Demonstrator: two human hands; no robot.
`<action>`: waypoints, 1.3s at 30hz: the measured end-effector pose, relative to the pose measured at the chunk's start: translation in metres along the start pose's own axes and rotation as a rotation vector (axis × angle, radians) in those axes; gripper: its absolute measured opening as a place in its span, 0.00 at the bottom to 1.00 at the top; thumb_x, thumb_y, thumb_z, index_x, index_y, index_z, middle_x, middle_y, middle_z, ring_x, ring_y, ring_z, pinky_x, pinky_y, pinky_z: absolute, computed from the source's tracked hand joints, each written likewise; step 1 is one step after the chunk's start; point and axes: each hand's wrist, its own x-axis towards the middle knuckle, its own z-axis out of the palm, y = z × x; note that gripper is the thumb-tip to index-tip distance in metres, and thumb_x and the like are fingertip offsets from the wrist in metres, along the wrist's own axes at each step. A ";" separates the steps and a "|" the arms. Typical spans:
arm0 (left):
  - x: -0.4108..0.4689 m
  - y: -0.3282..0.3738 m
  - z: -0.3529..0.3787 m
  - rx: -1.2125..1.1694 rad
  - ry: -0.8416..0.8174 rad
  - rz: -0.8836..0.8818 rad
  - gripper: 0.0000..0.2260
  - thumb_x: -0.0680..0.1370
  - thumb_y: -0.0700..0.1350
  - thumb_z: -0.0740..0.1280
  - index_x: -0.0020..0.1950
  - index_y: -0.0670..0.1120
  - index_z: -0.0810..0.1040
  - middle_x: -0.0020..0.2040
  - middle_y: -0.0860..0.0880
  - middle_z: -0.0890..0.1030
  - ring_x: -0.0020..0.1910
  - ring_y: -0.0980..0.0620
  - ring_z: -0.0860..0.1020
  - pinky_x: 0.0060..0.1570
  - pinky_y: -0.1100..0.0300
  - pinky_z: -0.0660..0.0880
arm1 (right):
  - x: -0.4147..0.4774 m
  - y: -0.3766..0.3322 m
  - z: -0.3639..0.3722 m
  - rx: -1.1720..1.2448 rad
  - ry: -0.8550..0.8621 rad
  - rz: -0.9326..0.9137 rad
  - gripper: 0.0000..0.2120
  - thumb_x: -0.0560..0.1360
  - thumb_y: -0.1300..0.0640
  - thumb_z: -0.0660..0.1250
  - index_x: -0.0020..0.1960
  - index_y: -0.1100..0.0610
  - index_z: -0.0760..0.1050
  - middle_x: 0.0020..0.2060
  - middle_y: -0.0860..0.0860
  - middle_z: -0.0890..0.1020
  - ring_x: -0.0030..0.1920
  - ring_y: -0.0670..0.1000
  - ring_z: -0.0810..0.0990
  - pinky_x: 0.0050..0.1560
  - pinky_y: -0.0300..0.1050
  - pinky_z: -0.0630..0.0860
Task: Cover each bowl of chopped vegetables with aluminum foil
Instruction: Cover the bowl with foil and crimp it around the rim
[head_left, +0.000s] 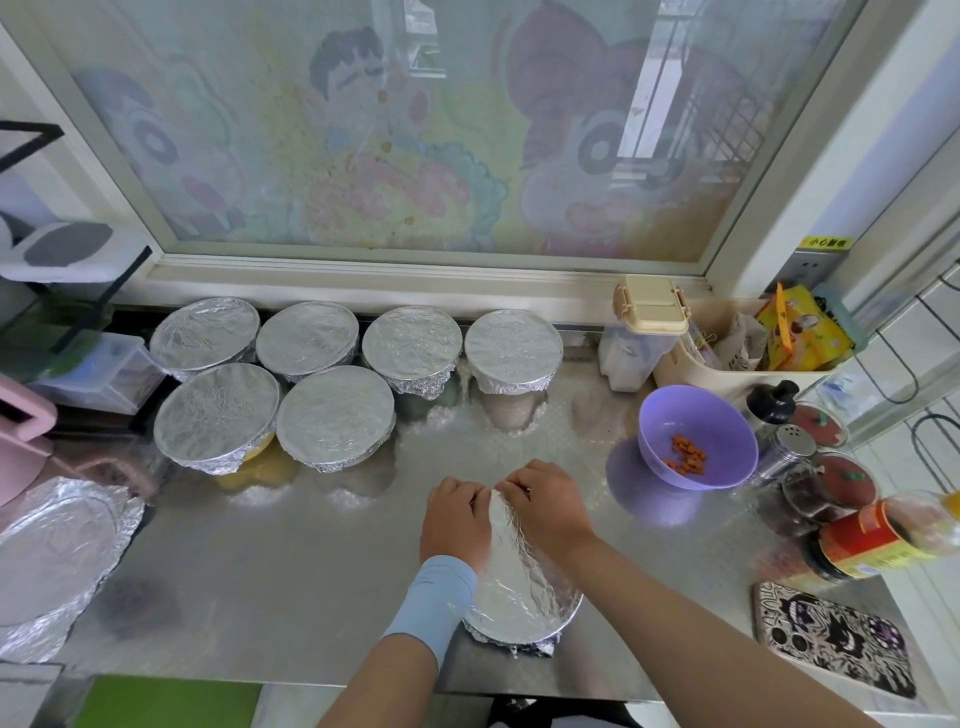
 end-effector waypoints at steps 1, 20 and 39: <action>0.001 0.000 -0.001 0.017 -0.011 -0.007 0.13 0.82 0.48 0.56 0.50 0.49 0.80 0.50 0.54 0.73 0.57 0.54 0.68 0.52 0.62 0.67 | 0.001 0.000 0.000 -0.016 -0.027 -0.003 0.09 0.77 0.51 0.67 0.42 0.52 0.84 0.39 0.46 0.78 0.45 0.49 0.75 0.51 0.45 0.72; 0.000 0.005 0.003 -0.013 -0.033 0.023 0.13 0.82 0.45 0.57 0.49 0.46 0.80 0.47 0.54 0.72 0.54 0.53 0.68 0.49 0.65 0.64 | -0.010 0.003 -0.004 -0.035 0.009 -0.003 0.07 0.76 0.57 0.67 0.46 0.51 0.84 0.41 0.47 0.78 0.46 0.50 0.75 0.52 0.43 0.71; -0.006 0.005 0.001 0.004 -0.017 -0.009 0.13 0.82 0.43 0.56 0.54 0.48 0.81 0.52 0.52 0.74 0.56 0.52 0.69 0.54 0.63 0.66 | -0.024 0.010 -0.007 -0.016 0.037 0.127 0.11 0.78 0.53 0.62 0.51 0.51 0.83 0.45 0.47 0.79 0.49 0.51 0.76 0.55 0.47 0.72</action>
